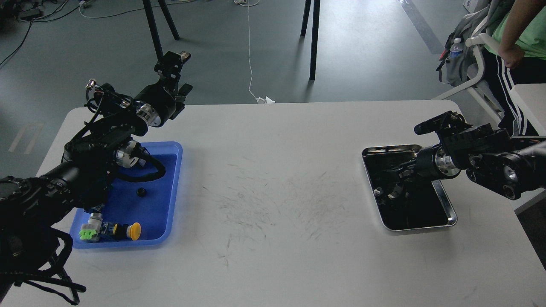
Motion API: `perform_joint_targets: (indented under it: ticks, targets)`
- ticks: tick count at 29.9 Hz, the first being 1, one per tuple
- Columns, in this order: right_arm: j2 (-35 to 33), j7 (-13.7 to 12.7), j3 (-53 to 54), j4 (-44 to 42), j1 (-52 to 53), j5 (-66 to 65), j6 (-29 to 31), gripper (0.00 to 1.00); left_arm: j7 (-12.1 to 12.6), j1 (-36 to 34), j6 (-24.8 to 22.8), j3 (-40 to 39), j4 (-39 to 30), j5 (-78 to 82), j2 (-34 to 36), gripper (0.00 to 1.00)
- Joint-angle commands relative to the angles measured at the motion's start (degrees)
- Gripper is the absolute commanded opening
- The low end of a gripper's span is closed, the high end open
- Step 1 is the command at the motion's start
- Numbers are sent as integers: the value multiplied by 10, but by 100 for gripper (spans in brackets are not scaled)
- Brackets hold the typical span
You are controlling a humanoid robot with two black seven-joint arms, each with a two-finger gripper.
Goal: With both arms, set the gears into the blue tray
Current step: 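Lower the right gripper into the metal tray and grasp the black part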
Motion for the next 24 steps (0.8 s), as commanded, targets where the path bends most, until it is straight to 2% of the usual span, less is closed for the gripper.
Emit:
perform_joint_targets:
  ticks: [1, 8, 10, 14, 16, 18, 20, 24]
  targets:
    - [3, 0, -1, -9, 0, 0, 1, 53, 0, 0, 0, -1, 0, 0, 0, 98]
    - [4, 1, -2, -8, -1, 0, 2, 43, 0, 2, 0, -1, 0, 0, 0, 98]
    - [4, 1, -2, -8, -1, 0, 4, 37, 0, 2, 0, -1, 0, 0, 0, 98]
    - [8, 1, -2, -8, -3, 0, 4, 33, 0, 3, 0, -1, 0, 0, 0, 98]
    - [8, 1, -2, -6, -3, 0, 4, 24, 0, 3, 0, -1, 0, 0, 0, 98]
    - [8, 1, -2, -7, -3, 0, 4, 23, 0, 3, 0, -1, 0, 0, 0, 98]
    - [8, 2, -2, -5, -1, 0, 4, 17, 0, 3, 0, -1, 0, 0, 0, 98]
    - [8, 2, -2, -5, -1, 0, 4, 12, 0, 3, 0, -1, 0, 0, 0, 98]
